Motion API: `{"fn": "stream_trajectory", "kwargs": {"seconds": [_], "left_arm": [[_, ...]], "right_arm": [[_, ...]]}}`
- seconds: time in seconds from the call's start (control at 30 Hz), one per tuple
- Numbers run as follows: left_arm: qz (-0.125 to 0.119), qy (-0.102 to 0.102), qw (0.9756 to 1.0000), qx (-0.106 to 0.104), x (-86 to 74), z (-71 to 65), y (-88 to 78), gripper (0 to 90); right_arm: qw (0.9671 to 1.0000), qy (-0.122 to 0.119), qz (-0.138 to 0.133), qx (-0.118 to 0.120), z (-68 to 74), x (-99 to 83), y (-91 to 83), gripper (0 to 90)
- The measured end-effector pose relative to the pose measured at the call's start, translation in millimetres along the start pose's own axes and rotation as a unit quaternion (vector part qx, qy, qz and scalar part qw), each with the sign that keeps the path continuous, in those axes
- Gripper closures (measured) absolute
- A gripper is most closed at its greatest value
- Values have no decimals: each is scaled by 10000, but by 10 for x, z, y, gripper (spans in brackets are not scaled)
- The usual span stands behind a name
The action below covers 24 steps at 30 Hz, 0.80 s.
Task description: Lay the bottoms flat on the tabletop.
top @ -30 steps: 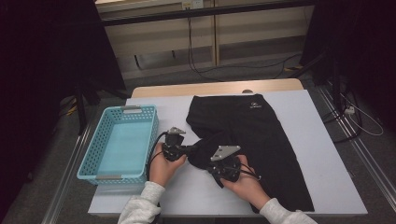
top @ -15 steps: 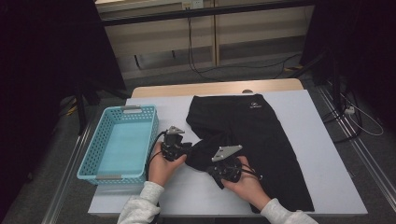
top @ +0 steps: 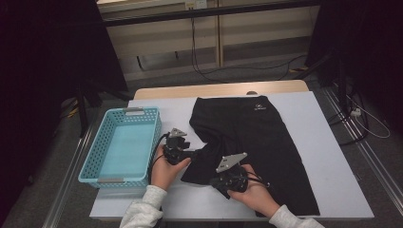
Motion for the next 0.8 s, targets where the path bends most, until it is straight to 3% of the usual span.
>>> {"fn": "stream_trajectory", "kwargs": {"seconds": [0.27,0.4,0.8], "left_arm": [[-30,409,9990,153,-1,-23,88,415],[86,601,9979,224,6,-30,161,454],[278,560,9980,12,-20,-122,200,731]], "right_arm": [[10000,5,6,6,-4,1,2,891],[10000,-13,10,7,0,2,4,891],[10000,-9,15,14,4,-2,2,890]]}}
Point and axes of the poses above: each handheld gripper's, and its own axes: y roughly forward along the jaws, x roughly out of its top, z roughly to its left, the point moved 3 cm from there along y, roughly forward along the jaws, and after that the axes turned 13 degrees about -y, right-handed, at the moved point
